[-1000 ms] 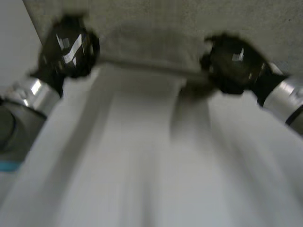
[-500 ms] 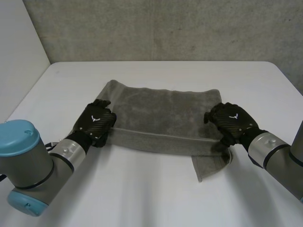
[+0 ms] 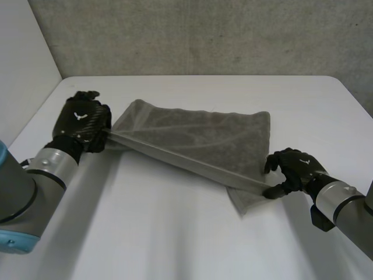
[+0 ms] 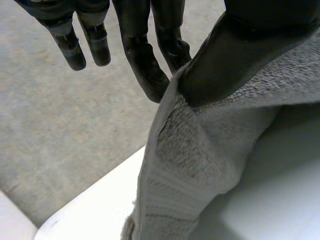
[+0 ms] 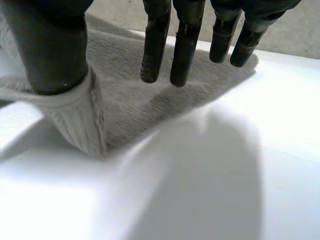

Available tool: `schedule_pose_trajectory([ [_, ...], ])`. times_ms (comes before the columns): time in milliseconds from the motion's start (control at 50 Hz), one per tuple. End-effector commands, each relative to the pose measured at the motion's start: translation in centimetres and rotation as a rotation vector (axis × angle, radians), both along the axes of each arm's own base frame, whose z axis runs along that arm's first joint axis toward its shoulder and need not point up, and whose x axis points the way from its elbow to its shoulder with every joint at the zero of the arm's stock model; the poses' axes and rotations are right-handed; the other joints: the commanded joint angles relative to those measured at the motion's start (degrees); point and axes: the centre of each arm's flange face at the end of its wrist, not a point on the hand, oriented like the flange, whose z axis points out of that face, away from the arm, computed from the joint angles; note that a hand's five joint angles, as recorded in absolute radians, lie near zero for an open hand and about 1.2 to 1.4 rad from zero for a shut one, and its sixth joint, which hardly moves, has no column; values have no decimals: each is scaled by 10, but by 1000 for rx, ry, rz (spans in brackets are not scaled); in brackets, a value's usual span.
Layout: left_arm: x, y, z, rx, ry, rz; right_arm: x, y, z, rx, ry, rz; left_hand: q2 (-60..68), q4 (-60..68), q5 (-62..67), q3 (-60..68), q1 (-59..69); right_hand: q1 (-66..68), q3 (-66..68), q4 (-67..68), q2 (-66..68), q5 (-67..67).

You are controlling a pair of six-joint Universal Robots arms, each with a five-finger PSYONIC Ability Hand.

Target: Fold the towel.

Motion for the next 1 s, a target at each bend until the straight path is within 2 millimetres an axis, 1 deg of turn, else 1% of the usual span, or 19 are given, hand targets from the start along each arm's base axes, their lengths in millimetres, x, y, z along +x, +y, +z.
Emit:
schedule_pose_trajectory([
  [20,5,-3,4,8,37,14,-6,-6,-1,-35,10,-4,29,-30,31,-25,76,298,-4,-4,297,305],
  [40,6,-2,3,18,40,16,-6,-8,2,-51,1,5,29,-30,31,-25,76,379,-4,-4,378,386],
  [160,5,6,-4,83,29,7,-5,-13,16,-89,-35,59,29,-30,31,-25,76,379,-4,-4,379,387],
  [220,4,12,-9,111,22,-2,-5,-13,33,-129,-59,93,29,-30,31,-25,76,379,-4,-4,379,387],
  [260,4,14,-11,123,19,-3,-7,-16,52,-175,-74,115,29,-30,31,-25,76,379,-4,-4,379,387],
  [280,4,16,-13,138,16,-4,-7,-16,52,-175,-74,115,29,-30,31,-25,76,379,-4,-4,379,387],
  [320,4,19,-15,153,12,-5,-5,-15,76,-229,-82,148,29,-30,31,-25,76,379,-4,-4,379,387],
  [340,4,22,-17,167,9,-10,-5,-15,77,-230,-82,148,29,-30,31,-25,76,379,-4,-4,379,387],
  [420,0,29,-18,191,1,-24,-1,-12,109,-307,-60,201,29,-30,31,-25,76,379,-4,-4,379,387],
  [440,-2,32,-18,198,-2,-36,-1,-12,109,-308,-60,201,-57,-30,-55,-25,-10,379,-4,-4,379,387],
  [460,-2,32,-18,198,-2,-36,-1,-12,118,-343,-35,215,-58,-30,-56,-25,-11,379,-4,-4,379,387],
  [500,-4,35,-18,203,-4,-47,0,-12,125,-377,-8,229,-301,-30,-299,-25,-254,379,-4,-4,379,387],
  [540,-5,34,-18,201,-4,-47,-1,-16,133,-433,50,230,-340,-30,-339,-25,-293,379,-4,-4,379,387],
  [620,-4,30,-21,205,-6,-41,1,-16,138,-458,75,242,-483,-30,-482,-25,-437,379,-4,-4,379,387],
  [680,-4,28,-26,217,-11,-39,2,-15,137,-444,75,247,-490,-30,-489,-25,-444,379,-4,-4,379,387],
  [720,-3,23,-45,257,-28,-31,3,-14,135,-438,74,249,-492,-30,-490,-25,-445,379,-4,-4,379,387],
  [840,-7,25,-67,328,-49,-42,3,-13,122,-393,71,253,-494,-30,-492,-25,-447,379,-4,-4,379,387],
  [960,-9,36,-67,343,-52,-59,3,-15,109,-345,68,261,-495,-30,-494,-25,-449,379,-4,-4,379,387],
  [1000,-15,48,-56,325,-48,-91,4,-16,106,-341,71,262,-525,-30,-524,-25,-479,379,-4,-4,379,387],
])
